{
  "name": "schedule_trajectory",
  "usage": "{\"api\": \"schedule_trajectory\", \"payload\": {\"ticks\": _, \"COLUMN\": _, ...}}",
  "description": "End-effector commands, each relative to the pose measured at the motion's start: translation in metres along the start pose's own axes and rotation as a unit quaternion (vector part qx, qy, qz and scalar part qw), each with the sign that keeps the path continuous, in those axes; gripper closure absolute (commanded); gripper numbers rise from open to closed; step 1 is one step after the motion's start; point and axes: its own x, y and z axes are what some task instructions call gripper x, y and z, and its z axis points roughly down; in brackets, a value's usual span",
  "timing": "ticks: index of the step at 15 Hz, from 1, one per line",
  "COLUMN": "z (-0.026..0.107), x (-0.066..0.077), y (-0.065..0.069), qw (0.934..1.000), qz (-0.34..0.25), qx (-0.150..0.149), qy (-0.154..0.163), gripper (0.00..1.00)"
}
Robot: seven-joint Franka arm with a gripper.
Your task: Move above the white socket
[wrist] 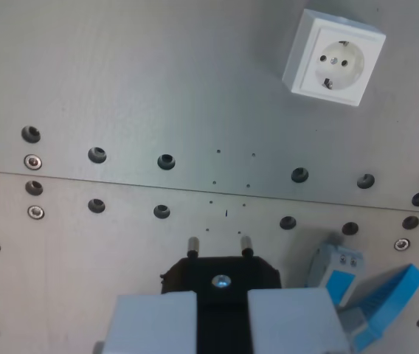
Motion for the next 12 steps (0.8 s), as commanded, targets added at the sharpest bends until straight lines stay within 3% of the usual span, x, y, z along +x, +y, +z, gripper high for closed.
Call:
{"api": "schedule_trajectory", "payload": {"ticks": 1, "z": 0.015, "x": -0.002, "y": 0.008, "qw": 0.9987, "qz": 0.02, "qx": -0.009, "qy": 0.047, "gripper": 1.0}}
{"api": "schedule_trajectory", "payload": {"ticks": 12, "z": 0.07, "x": -0.002, "y": 0.036, "qw": 0.9974, "qz": 0.051, "qx": -0.015, "qy": 0.049, "gripper": 1.0}}
